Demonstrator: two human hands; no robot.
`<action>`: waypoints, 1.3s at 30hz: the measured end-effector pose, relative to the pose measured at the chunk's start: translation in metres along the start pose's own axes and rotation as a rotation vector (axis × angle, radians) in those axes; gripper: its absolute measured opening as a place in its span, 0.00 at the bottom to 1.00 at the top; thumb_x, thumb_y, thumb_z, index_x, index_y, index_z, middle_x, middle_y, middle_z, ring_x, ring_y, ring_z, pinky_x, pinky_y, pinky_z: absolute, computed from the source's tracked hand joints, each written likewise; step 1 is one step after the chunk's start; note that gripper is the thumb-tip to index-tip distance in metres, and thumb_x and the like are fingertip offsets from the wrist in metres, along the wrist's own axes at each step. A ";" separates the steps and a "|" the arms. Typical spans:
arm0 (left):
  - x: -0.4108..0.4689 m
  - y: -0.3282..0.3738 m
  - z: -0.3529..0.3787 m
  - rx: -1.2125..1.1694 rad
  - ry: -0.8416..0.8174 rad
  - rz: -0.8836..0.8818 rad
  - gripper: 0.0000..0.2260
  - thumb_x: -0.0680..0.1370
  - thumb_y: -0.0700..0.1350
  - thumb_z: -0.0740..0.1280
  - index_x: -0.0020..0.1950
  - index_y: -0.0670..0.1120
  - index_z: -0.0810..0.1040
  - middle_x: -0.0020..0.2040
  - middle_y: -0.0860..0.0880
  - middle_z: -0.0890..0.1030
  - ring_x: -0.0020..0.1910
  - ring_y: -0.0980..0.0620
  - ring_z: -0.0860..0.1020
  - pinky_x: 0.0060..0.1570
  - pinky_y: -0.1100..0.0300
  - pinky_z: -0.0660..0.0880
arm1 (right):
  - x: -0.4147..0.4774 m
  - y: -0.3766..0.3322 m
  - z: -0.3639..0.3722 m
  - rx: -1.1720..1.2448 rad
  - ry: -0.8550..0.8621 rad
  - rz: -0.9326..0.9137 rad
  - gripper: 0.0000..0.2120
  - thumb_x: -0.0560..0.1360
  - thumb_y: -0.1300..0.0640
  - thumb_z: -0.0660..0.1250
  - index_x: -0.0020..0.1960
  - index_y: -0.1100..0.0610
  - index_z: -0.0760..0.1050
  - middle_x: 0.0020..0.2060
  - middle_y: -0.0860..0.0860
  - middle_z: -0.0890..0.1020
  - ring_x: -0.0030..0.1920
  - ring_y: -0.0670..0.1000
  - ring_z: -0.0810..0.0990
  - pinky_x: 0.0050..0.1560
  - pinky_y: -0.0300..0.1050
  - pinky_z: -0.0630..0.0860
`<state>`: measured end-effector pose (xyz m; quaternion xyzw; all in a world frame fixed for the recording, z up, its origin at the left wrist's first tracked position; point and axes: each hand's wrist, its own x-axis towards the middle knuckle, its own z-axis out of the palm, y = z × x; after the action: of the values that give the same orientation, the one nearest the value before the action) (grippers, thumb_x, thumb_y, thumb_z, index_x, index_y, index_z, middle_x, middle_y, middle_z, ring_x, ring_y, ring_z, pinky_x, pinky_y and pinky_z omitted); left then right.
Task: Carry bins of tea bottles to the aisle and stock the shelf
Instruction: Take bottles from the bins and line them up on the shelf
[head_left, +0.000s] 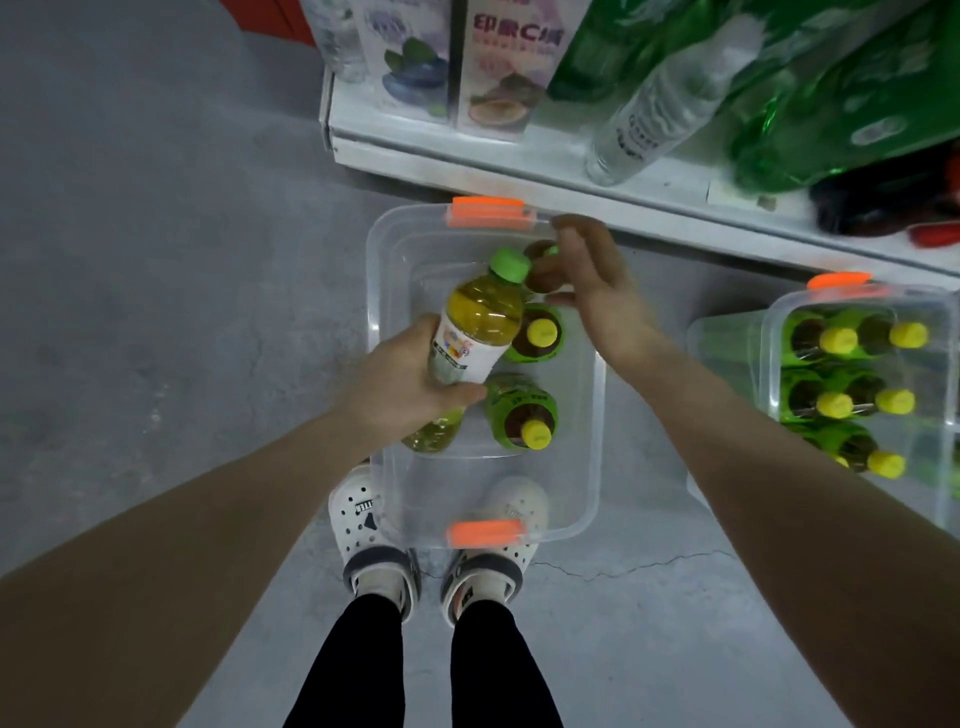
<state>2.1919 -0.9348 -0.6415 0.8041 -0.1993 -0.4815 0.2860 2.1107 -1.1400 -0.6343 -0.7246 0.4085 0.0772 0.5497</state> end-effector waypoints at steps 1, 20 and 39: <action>-0.001 -0.006 0.003 -0.063 -0.001 -0.039 0.26 0.70 0.51 0.78 0.64 0.51 0.72 0.54 0.56 0.80 0.50 0.56 0.78 0.44 0.68 0.71 | 0.012 0.009 0.001 -0.153 0.079 0.013 0.17 0.81 0.45 0.59 0.67 0.47 0.70 0.57 0.53 0.81 0.56 0.57 0.81 0.60 0.55 0.75; 0.008 -0.018 0.000 -0.511 0.071 -0.256 0.34 0.65 0.55 0.79 0.67 0.51 0.70 0.54 0.51 0.82 0.51 0.52 0.82 0.54 0.52 0.80 | 0.052 0.038 0.064 -0.298 0.439 0.178 0.31 0.70 0.55 0.76 0.68 0.54 0.65 0.64 0.53 0.73 0.57 0.56 0.78 0.51 0.44 0.72; -0.213 0.192 -0.126 -0.592 0.091 -0.157 0.23 0.70 0.43 0.76 0.62 0.48 0.74 0.54 0.48 0.83 0.51 0.49 0.82 0.50 0.54 0.78 | -0.245 -0.229 -0.137 0.402 0.562 -0.209 0.28 0.66 0.60 0.75 0.62 0.49 0.68 0.51 0.47 0.80 0.48 0.48 0.81 0.54 0.51 0.80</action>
<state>2.1983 -0.9196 -0.3285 0.7196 0.0256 -0.5026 0.4784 2.0592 -1.1193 -0.2767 -0.6326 0.4744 -0.2634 0.5526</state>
